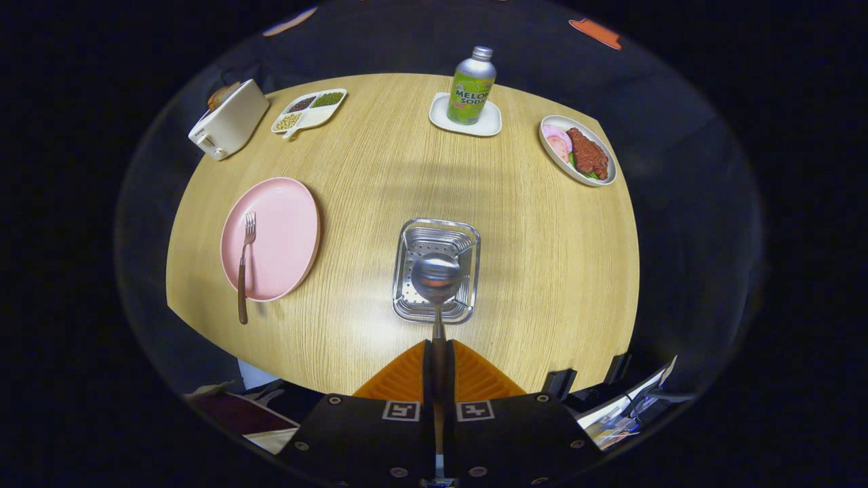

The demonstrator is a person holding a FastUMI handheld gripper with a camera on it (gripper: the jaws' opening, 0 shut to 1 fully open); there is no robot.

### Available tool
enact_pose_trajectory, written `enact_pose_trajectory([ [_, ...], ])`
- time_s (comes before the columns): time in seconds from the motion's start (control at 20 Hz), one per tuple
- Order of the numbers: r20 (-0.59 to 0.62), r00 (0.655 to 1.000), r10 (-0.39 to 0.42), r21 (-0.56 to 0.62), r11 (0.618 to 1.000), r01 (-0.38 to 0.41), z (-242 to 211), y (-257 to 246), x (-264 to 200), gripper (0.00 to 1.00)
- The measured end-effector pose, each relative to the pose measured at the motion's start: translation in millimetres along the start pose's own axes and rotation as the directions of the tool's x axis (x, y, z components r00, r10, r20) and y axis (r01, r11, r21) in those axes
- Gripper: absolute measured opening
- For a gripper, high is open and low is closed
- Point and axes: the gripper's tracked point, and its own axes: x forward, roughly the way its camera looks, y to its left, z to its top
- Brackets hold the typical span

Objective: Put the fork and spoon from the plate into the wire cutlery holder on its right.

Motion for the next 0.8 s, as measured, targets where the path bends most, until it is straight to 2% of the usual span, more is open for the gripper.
enact_pose_trajectory([
  [0.3,-0.067,0.998,-0.013,-0.024,1.0,0.011,9,-2,15,0.05],
  [0.55,-0.055,0.998,-0.005,-0.003,1.0,0.005,17,-1,15,0.08],
  [0.7,-0.009,1.0,-0.003,0.004,1.0,0.003,26,1,7,0.13],
  [0.8,0.027,1.0,-0.006,0.003,1.0,0.006,31,1,-2,0.2],
])
